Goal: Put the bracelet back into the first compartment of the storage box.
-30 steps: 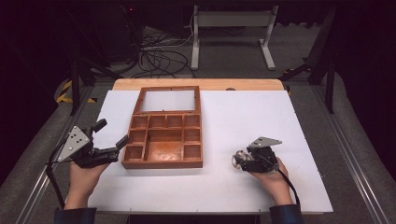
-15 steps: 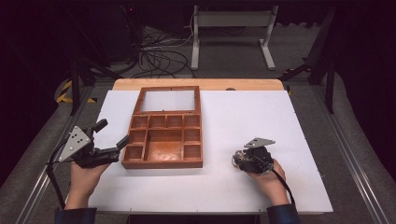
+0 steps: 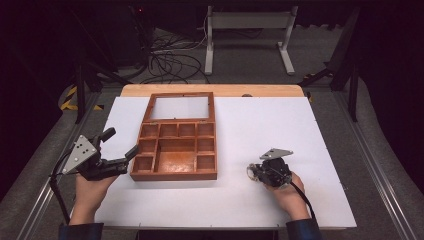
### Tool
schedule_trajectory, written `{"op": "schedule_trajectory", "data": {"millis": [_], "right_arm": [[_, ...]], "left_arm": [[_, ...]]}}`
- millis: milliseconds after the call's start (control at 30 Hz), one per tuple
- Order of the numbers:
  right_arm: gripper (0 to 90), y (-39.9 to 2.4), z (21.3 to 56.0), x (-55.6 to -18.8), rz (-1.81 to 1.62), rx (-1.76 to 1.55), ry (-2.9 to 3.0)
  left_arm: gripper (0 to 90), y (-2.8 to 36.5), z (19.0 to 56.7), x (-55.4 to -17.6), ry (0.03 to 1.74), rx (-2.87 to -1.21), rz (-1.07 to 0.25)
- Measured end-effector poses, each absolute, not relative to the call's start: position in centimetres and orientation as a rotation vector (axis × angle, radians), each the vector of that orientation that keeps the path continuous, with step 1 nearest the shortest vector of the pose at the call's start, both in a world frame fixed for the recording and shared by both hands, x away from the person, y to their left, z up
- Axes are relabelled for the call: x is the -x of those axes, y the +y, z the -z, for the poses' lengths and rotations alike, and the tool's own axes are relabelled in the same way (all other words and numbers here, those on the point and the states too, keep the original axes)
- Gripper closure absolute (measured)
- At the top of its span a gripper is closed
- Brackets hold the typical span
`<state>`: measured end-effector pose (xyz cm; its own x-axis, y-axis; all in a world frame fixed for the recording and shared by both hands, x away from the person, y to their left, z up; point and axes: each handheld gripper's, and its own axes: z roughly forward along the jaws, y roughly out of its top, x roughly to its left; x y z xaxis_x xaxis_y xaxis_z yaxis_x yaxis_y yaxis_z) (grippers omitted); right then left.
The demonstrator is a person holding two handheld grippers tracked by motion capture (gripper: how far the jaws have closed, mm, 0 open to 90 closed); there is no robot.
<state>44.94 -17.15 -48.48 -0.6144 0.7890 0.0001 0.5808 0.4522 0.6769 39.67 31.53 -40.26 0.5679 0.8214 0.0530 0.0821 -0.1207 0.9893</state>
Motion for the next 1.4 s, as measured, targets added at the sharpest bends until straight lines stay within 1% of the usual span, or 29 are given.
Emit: {"op": "schedule_trajectory", "data": {"millis": [167,267,367,800,1400], "right_arm": [[79.0,-17.5,48.5,-45.0,-0.963,-1.135,2.397],[79.0,-17.8,48.1,-45.0,-1.091,-1.126,2.377],[79.0,-18.0,47.8,-44.9,-1.146,-1.112,2.358],[78.9,-18.4,46.7,-44.4,-1.234,-1.054,2.296],[79.0,-17.2,43.1,-43.5,-1.381,-0.919,2.131]], "left_arm": [[6.4,31.6,40.3,-39.7,0.786,-1.581,-0.755],[6.5,31.8,40.3,-39.7,0.786,-1.582,-0.761],[6.5,31.7,40.3,-39.7,0.786,-1.583,-0.758],[6.7,31.6,40.3,-39.7,0.786,-1.585,-0.752],[6.9,31.4,40.2,-39.7,0.776,-1.592,-0.750]]}}
